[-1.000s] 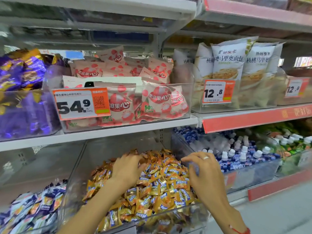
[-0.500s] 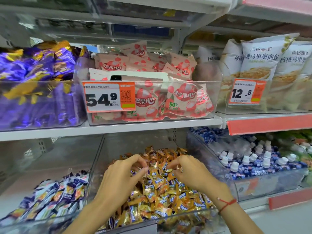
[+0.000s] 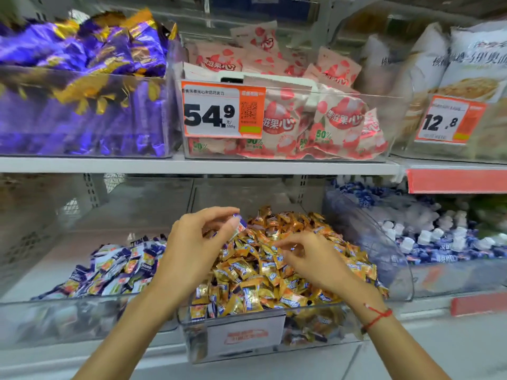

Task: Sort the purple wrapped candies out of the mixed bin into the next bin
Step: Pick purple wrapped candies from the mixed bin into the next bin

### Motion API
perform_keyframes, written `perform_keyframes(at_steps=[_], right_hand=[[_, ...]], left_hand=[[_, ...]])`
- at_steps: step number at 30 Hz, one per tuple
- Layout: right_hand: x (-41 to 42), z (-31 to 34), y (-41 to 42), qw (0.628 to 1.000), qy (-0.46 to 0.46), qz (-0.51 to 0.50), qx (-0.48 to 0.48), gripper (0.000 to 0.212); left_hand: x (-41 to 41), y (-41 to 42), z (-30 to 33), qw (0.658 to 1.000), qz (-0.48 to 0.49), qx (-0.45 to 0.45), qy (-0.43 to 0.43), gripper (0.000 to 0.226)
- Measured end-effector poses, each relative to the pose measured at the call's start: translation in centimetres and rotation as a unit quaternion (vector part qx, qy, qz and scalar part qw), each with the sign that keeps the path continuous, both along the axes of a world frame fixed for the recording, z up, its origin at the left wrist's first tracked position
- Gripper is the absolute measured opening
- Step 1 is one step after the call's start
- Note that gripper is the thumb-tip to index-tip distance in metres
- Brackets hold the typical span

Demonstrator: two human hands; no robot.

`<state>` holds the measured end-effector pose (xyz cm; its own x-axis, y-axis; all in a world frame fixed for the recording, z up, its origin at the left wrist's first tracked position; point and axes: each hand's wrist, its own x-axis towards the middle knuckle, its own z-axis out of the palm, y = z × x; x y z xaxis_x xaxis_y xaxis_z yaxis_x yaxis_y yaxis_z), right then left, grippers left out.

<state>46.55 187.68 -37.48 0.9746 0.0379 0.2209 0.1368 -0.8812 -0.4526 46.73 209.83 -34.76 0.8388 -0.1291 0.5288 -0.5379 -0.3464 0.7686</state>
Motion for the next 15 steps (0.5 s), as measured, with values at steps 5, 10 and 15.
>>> perform_keyframes(at_steps=[5,10,15], right_hand=[[-1.2,0.1,2.9,0.996,-0.079,0.039,-0.020,0.043],[-1.0,1.8,4.6,0.970,0.006,0.243,-0.009,0.055],[4.0,0.5,5.9,0.926,0.025,0.280,-0.252,0.060]], left_hand=[[-0.3,0.5,-0.6,0.999,0.007,-0.035,-0.009,0.014],[-0.5,2.0,-0.3,0.996,0.026,-0.074,-0.034,0.015],[-0.2,3.5,-0.9,0.996,0.043,-0.076,-0.023,0.014]])
